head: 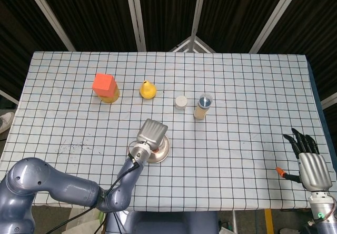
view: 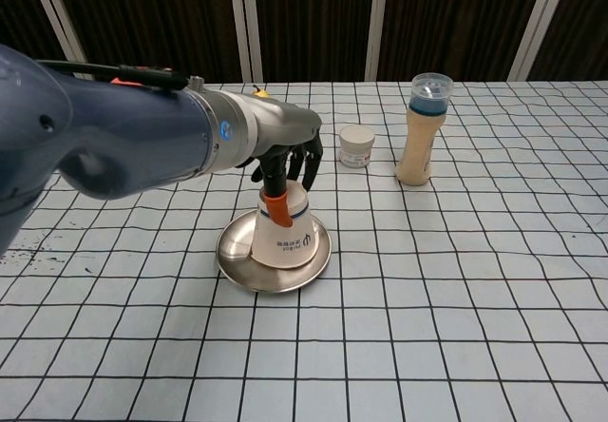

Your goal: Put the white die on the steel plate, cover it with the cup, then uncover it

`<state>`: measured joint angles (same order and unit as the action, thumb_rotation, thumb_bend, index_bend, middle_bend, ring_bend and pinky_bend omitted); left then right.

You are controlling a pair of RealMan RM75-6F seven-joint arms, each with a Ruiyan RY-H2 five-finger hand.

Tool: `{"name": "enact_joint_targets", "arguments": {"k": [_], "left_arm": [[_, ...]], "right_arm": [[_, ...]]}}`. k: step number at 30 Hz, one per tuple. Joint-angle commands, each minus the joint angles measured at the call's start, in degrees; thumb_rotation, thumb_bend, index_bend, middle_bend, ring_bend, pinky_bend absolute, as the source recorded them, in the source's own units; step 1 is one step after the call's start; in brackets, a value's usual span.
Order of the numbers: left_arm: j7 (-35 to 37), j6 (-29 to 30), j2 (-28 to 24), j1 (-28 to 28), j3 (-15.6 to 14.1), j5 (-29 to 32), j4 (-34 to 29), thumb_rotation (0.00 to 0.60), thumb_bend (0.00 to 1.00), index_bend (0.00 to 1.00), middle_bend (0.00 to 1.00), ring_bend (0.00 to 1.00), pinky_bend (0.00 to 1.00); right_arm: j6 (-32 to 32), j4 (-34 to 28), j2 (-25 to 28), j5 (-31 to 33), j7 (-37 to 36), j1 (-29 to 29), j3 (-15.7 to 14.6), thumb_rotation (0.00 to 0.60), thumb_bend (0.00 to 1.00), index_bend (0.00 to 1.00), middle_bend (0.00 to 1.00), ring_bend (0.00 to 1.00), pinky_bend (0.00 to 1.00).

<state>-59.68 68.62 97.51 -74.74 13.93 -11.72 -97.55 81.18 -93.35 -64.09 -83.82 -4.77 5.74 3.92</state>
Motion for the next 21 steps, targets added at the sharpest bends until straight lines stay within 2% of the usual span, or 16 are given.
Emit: {"name": "enact_joint_targets", "arguments": {"k": [1, 9, 13, 17, 21], "left_arm": [[0.49, 0.10, 0.13, 0.26, -0.22, -1.23, 0.31, 0.600, 0.34, 0.49, 0.45, 0.69, 0.77], [-0.89, 1.37, 0.45, 0.05, -1.75, -4.49, 1.89, 0.600, 0.34, 0.50, 0.45, 0.69, 0.77], [-0.63, 0.11, 1.28, 0.49, -2.76, -5.08, 1.94, 0.600, 0.34, 0.51, 0.47, 0.69, 0.77], [1.16, -2.48, 1.32, 0.98, -1.27, -3.14, 0.28, 0.600, 0.34, 0.51, 0.48, 0.69, 0.77], [0.63, -1.62, 0.81, 0.68, -1.02, -4.05, 0.04, 0.600, 0.34, 0.51, 0.47, 0.69, 0.77]], "right_arm": [[0.07, -0.05, 0.03, -0.09, -0.04, -0.02, -0.02, 0.600, 0.17, 0.16, 0.03, 0.08, 0.00], [-0.23, -0.18, 0.13, -0.23, -0.46, 0.06, -0.18, 0.600, 0.17, 0.16, 0.03, 0.08, 0.00], [-0.26, -0.18, 0.13, -0.31, -0.58, 0.10, -0.20, 0.600, 0.17, 0.16, 0.03, 0.08, 0.00], [-0.35, -0.09, 0.08, -0.14, -0.54, 0.11, -0.17, 0.600, 0.17, 0.16, 0.03, 0.08, 0.00], [-0.32, -0.15, 0.13, -0.12, -0.63, 0.09, -0.16, 0.600, 0.17, 0.16, 0.03, 0.08, 0.00]]}}
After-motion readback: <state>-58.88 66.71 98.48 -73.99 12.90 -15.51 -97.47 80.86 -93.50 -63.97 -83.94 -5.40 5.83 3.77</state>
